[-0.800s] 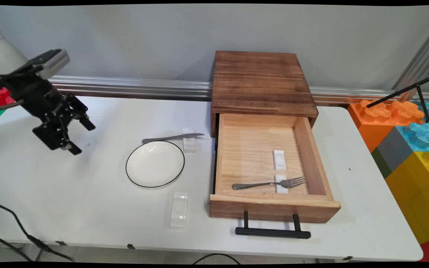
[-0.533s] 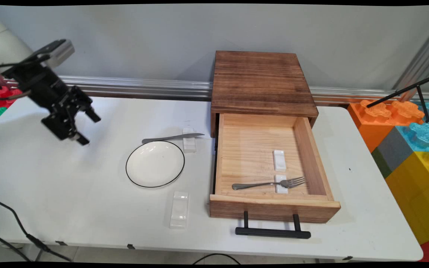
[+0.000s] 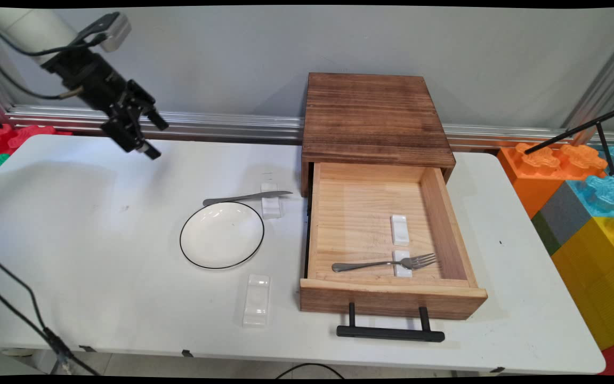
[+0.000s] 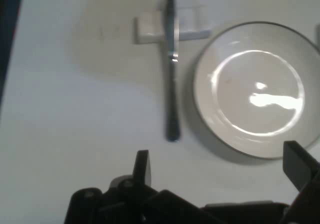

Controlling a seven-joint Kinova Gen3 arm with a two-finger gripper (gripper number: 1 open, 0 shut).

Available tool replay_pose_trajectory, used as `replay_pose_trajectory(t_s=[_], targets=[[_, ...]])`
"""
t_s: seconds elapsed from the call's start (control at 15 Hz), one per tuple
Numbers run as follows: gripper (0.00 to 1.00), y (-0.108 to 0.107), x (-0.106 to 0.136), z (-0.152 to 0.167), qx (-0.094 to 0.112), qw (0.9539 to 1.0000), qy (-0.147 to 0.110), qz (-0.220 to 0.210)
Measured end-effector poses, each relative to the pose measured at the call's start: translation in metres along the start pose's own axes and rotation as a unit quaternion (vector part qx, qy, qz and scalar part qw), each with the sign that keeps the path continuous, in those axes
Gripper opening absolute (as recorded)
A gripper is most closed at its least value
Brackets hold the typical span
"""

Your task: Pick up the knife from the left of the white plate

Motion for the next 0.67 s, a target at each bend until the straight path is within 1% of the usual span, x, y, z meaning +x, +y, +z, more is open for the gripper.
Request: replay_pose_trajectory(t_s=[0.07, 0.33, 0.47, 0.67], targets=[[1.0, -0.009, 0.002, 0.003, 0.004, 1.0, -0.002, 0.0], [1.0, -0.03, 0.011, 0.019, 0.008, 0.9999, -0.014, 0.0], [1.0, -0.036, 0.016, 0.031, 0.006, 0.9996, -0.027, 0.0], [1.0, -0.042, 0.024, 0.045, 0.005, 0.9992, -0.039, -0.002]])
